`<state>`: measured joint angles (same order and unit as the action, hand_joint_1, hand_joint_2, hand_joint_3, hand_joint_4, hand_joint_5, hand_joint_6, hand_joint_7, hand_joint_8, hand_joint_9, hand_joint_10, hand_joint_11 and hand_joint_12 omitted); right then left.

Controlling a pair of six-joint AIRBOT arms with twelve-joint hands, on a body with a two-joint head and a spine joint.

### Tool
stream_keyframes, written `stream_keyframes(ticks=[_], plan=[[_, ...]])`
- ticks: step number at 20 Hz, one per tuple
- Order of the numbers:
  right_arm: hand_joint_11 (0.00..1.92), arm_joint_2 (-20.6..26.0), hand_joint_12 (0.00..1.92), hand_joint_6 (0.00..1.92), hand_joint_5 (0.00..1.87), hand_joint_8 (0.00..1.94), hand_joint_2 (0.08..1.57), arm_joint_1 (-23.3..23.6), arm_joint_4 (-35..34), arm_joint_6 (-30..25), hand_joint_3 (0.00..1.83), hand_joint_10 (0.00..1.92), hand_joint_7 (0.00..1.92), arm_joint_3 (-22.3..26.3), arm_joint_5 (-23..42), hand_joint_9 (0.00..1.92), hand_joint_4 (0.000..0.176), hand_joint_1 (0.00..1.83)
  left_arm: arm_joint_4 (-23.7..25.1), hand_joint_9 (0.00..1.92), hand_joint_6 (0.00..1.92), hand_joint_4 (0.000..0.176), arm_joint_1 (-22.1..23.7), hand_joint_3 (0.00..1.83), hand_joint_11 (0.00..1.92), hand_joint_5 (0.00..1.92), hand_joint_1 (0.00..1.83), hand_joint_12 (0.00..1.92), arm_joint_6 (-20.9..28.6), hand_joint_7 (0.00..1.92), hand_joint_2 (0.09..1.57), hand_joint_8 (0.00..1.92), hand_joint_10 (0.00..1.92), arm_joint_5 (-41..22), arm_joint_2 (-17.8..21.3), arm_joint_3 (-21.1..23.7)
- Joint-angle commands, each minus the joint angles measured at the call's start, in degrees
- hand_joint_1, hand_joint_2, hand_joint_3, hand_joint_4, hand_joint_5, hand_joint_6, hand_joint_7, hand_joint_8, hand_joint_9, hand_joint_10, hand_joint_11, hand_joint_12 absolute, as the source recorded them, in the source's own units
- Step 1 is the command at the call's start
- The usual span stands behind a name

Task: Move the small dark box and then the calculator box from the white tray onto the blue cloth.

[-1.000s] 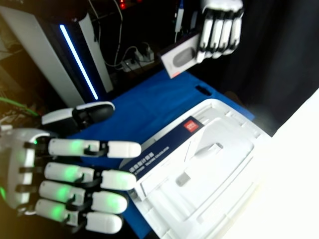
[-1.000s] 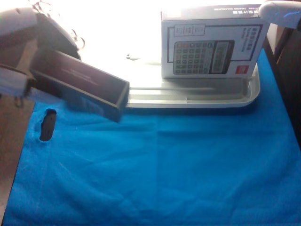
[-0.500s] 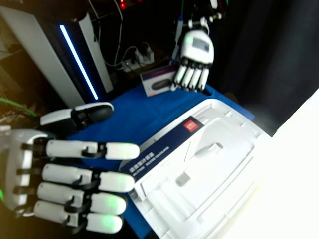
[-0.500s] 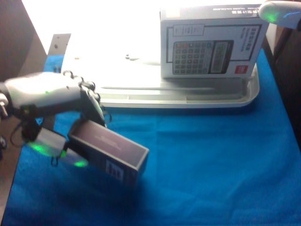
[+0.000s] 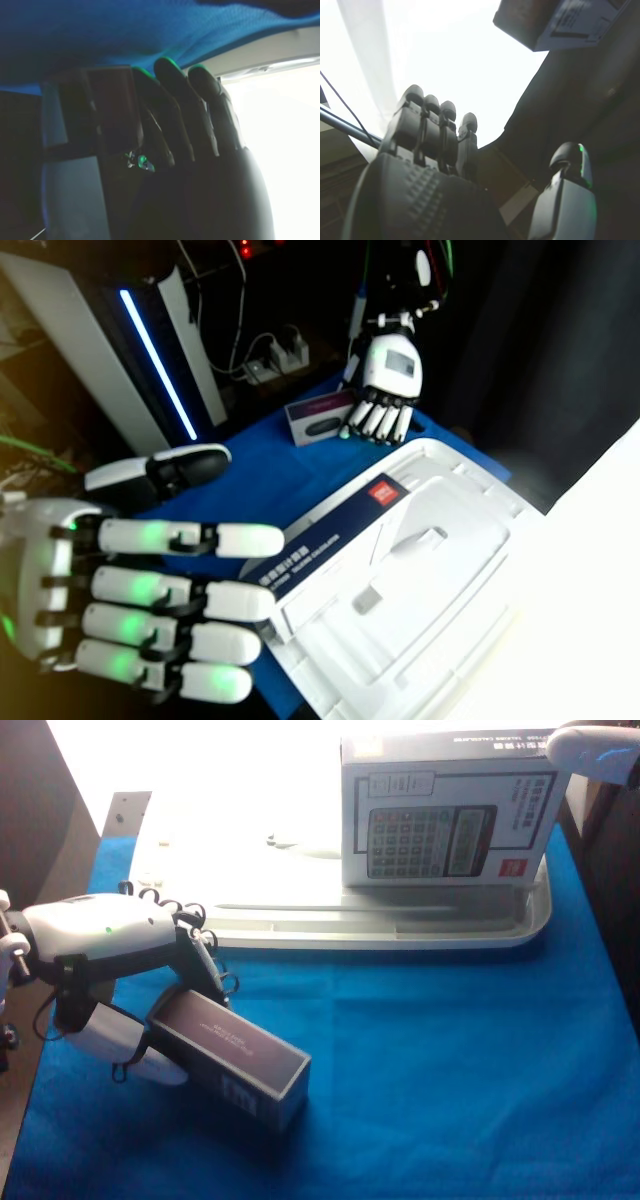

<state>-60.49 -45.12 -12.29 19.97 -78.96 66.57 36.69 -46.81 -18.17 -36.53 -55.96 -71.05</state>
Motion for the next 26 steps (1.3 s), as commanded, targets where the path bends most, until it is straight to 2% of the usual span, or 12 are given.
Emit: stream_keyframes(ticks=[1,2,3,6,10,11,12,13,16,17,22,26], plan=[[0.22,-0.07,0.04,0.00,0.34,0.00,0.77,0.90,-1.00,-0.51,0.00,0.00,0.28,-0.31,6.78,0.22,0.110,0.67,-1.79,0.56,0.03,0.000,0.21,0.00,0.18,0.97,1.07,1.44,0.29,0.88,0.88,0.30,0.80,-4.76,-0.19,-0.03],[0.22,-0.08,0.05,0.00,0.25,0.00,0.78,0.90,-1.00,-0.51,0.00,0.00,0.26,-0.31,6.78,0.21,0.156,0.66,-1.79,0.59,0.00,0.000,0.21,0.00,0.20,0.78,1.01,1.31,0.38,0.83,0.83,0.07,0.56,-4.78,-0.12,-0.02],[0.27,-0.11,0.07,0.00,0.15,0.00,0.77,0.90,-1.00,-0.51,0.00,0.00,0.24,-0.31,6.78,0.22,0.172,0.66,-1.83,0.58,0.00,0.007,0.21,0.00,0.11,0.69,0.97,1.34,0.49,0.77,0.80,0.02,0.39,-4.87,-0.08,-0.06],[0.24,-0.15,0.06,0.00,0.06,0.00,0.76,0.90,-0.98,-0.51,0.00,0.00,0.22,-0.31,6.77,0.20,0.176,0.66,-1.99,0.47,0.00,0.038,0.21,0.00,0.03,0.50,0.94,0.94,1.48,0.54,0.71,0.00,0.02,-4.68,-0.24,-0.81],[0.18,-0.15,0.03,0.00,0.05,0.00,0.74,0.90,-0.96,-0.51,0.00,0.00,0.21,-0.33,6.77,0.16,0.176,0.66,-2.39,0.25,0.00,0.078,0.22,0.00,0.09,0.25,0.91,0.45,1.64,0.29,0.65,0.00,0.00,-5.38,0.06,-0.83],[0.13,-0.15,0.01,0.00,0.04,0.00,0.74,0.90,-0.95,-0.51,0.00,0.00,0.19,-0.33,6.77,0.13,0.176,0.66,-2.54,0.19,0.00,0.120,0.23,0.00,0.06,0.15,0.87,0.34,1.80,0.21,0.62,0.00,0.00,-5.73,0.30,-0.81],[0.10,-0.15,0.00,0.01,0.06,0.00,0.71,0.90,-0.94,-0.51,0.00,0.00,0.17,-0.33,6.77,0.12,0.176,0.66,-2.75,0.17,0.00,0.127,0.23,0.01,0.05,0.11,0.85,0.33,1.90,0.16,0.65,0.00,0.00,-6.09,0.69,-0.71],[0.08,-0.13,0.00,0.01,0.07,0.00,0.72,0.90,-0.91,-0.52,0.00,0.00,0.17,-0.37,6.77,0.10,0.176,0.66,-3.07,0.16,0.00,0.162,0.36,0.00,0.06,0.08,0.83,0.31,1.91,0.14,0.70,0.00,0.00,-6.60,1.46,-0.42],[0.12,-0.12,0.02,0.02,0.12,0.00,0.69,0.90,-0.81,-0.53,0.00,0.01,0.17,-0.57,6.74,0.12,0.170,0.67,-4.07,0.18,0.00,0.132,3.17,0.00,0.13,0.07,0.83,0.32,1.10,0.14,0.60,0.00,0.00,-7.46,4.27,-0.01],[0.11,-0.12,0.02,0.01,0.11,0.00,0.69,0.91,-0.81,-0.56,0.00,0.00,0.15,-0.65,6.73,0.10,0.167,0.66,-4.09,0.20,0.00,0.162,4.29,0.00,0.09,0.10,0.84,0.40,0.70,0.17,0.59,0.00,0.00,-7.43,4.93,0.11],[0.10,-0.20,0.01,0.01,0.10,0.00,0.70,0.91,-0.88,-1.63,0.00,0.00,0.15,-1.25,6.72,0.10,0.161,0.66,-5.00,0.36,0.00,0.168,5.54,0.00,0.03,0.16,0.79,0.89,0.57,0.29,0.66,0.00,0.00,-10.92,5.80,1.61],[0.15,-0.19,0.04,0.00,0.10,0.01,0.68,0.91,-1.66,-1.83,0.00,0.01,0.18,-1.59,6.40,0.14,0.164,0.63,-5.80,0.30,0.00,0.174,5.46,0.00,0.02,0.09,0.72,0.77,-0.09,0.26,0.78,0.00,0.00,-13.05,7.18,2.70]])
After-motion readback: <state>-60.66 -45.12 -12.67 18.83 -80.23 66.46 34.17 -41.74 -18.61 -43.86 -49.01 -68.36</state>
